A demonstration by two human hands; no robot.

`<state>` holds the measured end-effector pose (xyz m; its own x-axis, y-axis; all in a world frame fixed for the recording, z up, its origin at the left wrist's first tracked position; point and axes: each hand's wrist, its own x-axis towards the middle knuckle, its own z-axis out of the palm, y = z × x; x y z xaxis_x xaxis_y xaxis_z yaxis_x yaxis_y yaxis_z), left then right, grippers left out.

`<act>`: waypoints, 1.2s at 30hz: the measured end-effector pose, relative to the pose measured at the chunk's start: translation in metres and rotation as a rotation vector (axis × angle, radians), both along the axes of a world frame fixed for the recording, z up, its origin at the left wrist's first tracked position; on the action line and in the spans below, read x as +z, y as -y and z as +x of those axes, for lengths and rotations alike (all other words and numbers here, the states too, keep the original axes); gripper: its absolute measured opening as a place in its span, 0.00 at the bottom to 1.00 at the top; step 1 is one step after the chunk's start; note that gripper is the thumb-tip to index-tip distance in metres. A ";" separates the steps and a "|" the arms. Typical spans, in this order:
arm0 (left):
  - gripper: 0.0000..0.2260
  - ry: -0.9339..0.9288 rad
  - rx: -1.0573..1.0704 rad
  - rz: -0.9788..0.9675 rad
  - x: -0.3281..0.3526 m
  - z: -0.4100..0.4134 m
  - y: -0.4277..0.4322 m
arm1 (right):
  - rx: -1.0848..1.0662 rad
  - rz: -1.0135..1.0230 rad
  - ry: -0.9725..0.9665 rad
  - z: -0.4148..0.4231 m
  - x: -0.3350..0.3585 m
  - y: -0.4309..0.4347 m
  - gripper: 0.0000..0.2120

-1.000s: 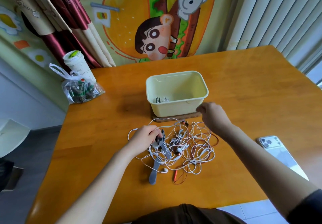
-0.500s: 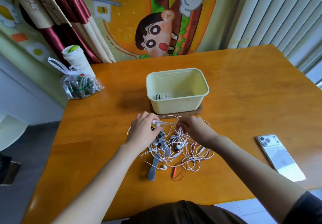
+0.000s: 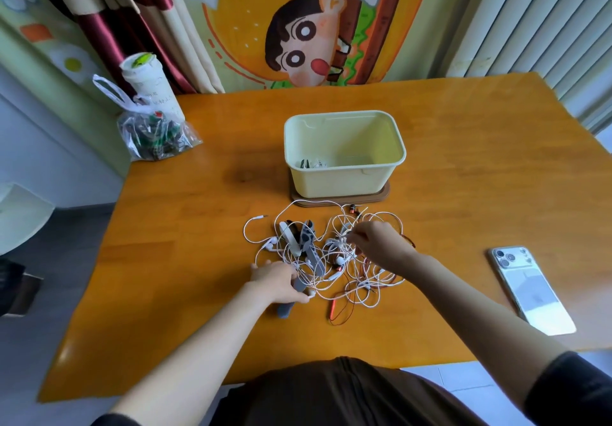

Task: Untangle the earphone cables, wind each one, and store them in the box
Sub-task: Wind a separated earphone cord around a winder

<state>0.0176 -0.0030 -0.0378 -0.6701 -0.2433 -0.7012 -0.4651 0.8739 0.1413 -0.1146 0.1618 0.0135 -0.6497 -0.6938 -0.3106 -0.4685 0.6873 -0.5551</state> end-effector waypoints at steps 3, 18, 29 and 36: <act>0.13 -0.074 -0.015 -0.046 -0.005 -0.003 -0.006 | 0.012 0.009 0.011 0.003 0.001 0.003 0.11; 0.19 -0.342 0.457 -0.044 0.047 -0.004 0.041 | -0.050 -0.057 0.041 0.007 0.006 0.005 0.10; 0.06 -0.598 0.756 0.771 0.083 -0.018 0.016 | -0.158 -0.328 -0.015 0.012 0.040 0.013 0.09; 0.10 -0.734 0.954 0.959 0.088 -0.026 -0.002 | -0.166 -0.369 -0.008 0.022 0.046 0.019 0.11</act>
<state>-0.0084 -0.0014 0.0498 -0.7891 -0.4333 -0.4354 -0.3592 -0.2494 0.8993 -0.0925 0.1430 0.0591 -0.7637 -0.6432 -0.0549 -0.3731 0.5092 -0.7756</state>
